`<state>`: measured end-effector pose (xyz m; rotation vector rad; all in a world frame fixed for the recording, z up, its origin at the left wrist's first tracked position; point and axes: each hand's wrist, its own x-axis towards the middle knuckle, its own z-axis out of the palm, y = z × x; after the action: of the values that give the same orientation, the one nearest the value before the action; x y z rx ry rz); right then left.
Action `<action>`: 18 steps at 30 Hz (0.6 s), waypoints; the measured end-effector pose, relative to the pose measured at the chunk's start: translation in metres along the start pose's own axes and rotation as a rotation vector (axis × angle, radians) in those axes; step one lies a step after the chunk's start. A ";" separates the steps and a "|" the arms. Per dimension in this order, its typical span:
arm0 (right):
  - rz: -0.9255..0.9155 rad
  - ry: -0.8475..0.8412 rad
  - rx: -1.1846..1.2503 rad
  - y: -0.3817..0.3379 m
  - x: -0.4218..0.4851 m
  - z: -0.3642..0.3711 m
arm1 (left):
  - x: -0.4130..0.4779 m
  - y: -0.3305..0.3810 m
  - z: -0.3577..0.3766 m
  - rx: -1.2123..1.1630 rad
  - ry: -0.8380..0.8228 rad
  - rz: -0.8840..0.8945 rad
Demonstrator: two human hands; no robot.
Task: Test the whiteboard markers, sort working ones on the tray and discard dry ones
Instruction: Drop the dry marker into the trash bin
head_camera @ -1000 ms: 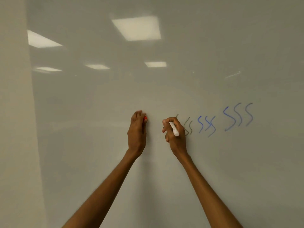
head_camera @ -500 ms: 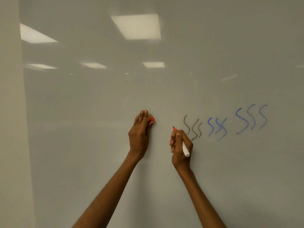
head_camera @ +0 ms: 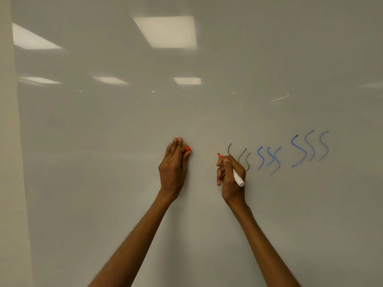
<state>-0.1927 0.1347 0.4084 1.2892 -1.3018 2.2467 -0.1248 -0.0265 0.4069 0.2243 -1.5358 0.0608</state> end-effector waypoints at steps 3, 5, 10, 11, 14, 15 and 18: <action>0.026 0.070 0.036 0.008 -0.017 -0.011 | -0.001 0.000 0.000 -0.008 -0.024 -0.024; 0.050 0.045 -0.001 0.012 -0.029 -0.014 | -0.001 0.002 -0.001 -0.012 -0.042 -0.038; 0.047 -0.065 -0.022 -0.001 -0.029 -0.005 | -0.002 0.004 -0.005 -0.028 -0.105 -0.071; 0.022 -0.102 -0.023 -0.006 -0.025 0.001 | -0.002 0.003 -0.006 -0.031 -0.111 -0.068; -0.012 -0.185 -0.102 -0.015 -0.007 0.020 | -0.001 0.001 -0.009 -0.042 -0.130 -0.037; -0.009 -0.186 -0.134 -0.015 -0.003 0.026 | -0.001 0.000 -0.010 -0.049 -0.134 -0.032; 0.006 -0.220 -0.195 -0.005 -0.003 0.034 | -0.002 -0.003 -0.013 -0.068 -0.142 -0.016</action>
<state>-0.1689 0.1116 0.4158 1.4917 -1.5575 1.9659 -0.1113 -0.0264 0.4043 0.1902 -1.6747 -0.0207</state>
